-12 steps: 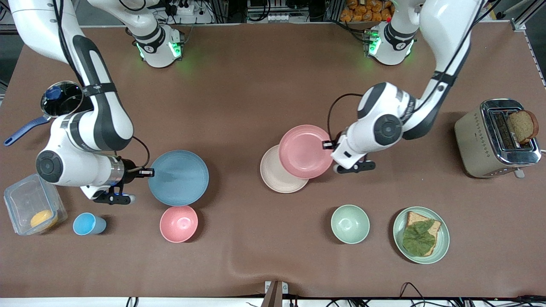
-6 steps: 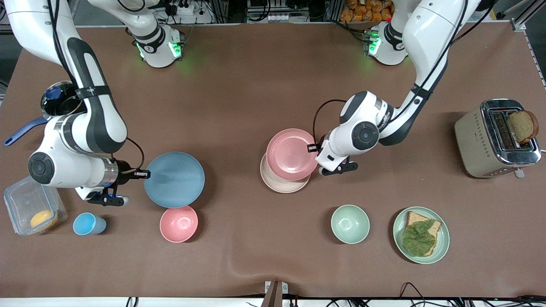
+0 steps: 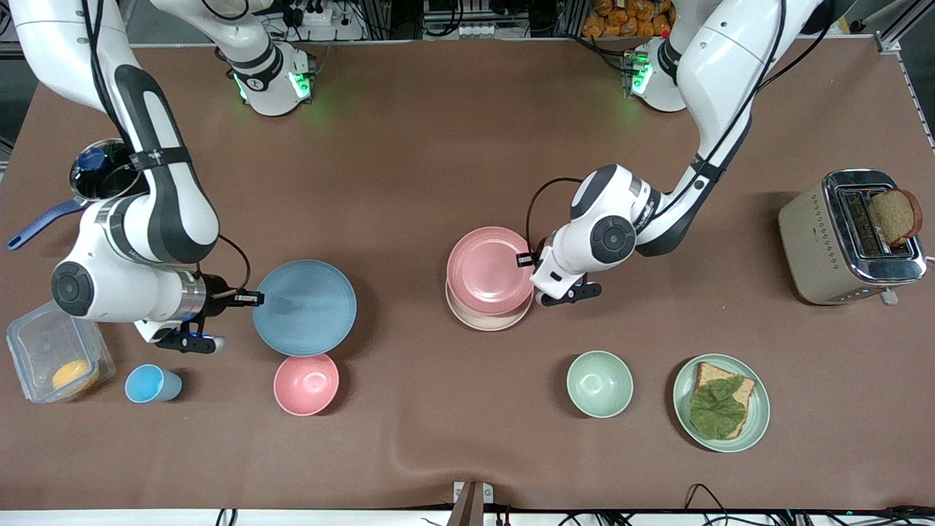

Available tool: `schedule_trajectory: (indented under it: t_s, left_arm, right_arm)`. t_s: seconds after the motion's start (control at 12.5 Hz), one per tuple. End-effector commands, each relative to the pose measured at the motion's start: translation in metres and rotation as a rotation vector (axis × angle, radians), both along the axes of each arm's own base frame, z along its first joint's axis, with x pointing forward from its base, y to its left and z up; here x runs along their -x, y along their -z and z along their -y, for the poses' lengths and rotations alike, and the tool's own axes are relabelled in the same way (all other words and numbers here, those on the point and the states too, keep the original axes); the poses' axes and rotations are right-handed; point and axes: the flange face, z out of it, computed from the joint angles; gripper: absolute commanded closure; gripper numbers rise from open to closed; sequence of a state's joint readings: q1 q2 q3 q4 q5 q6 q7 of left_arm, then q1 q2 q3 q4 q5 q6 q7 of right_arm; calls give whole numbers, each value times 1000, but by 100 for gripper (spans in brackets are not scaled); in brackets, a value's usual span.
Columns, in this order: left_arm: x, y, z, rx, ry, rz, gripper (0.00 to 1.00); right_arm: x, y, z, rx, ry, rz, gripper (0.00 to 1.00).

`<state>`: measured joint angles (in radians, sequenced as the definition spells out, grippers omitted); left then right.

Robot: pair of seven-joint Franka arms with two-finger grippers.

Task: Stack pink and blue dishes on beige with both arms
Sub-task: 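Lower the pink plate onto the beige plate while the right gripper lifts blue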

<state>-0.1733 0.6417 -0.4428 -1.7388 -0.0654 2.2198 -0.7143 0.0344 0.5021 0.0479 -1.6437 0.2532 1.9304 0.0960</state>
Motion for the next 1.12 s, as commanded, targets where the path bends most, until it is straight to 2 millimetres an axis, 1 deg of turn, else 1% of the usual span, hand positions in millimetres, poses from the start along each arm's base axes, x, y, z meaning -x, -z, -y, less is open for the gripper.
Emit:
schedule_trajectory:
  t_s: [0.0,0.16,0.24,0.32,0.4,0.48,0.56,0.72,0.8,0.88,0.96,1.04]
  left_arm:
    - [-7,8,9,-19,-19,17,100]
    - [-13,9,10,-10,-29,22,100]
    - [-13,14,10,-11,-31,16,100]
    - [-14,15,10,-11,-33,15,100]
    - [-18,17,3,-18,-44,25,100]
    - [-18,17,4,-19,-43,28,100]
    - [-19,18,3,-19,-44,28,100]
    - [-22,17,1,-19,-52,35,100]
    - [-25,16,2,-13,-56,37,93]
    - [-26,15,4,-12,-56,40,87]
    - [-25,15,6,-10,-53,42,85]
    - [-24,13,10,-9,-48,45,67]
  right_arm:
    - [-2,3,-12,-49,48,-21,100]
    - [-1,2,-28,-73,78,-35,100]
    - [1,3,-37,-84,102,-47,100]
    - [3,4,-47,-89,115,-57,100]
    - [4,5,-57,-90,130,-70,100]
    - [7,4,-73,-93,154,-85,100]
    - [9,4,-82,-91,163,-92,100]
    - [10,5,-84,-90,163,-94,100]
    - [10,6,-85,-93,166,-99,100]
    - [11,7,-87,-114,180,-108,100]
    - [11,6,-89,-127,187,-111,100]
    - [11,7,-89,-127,193,-115,100]
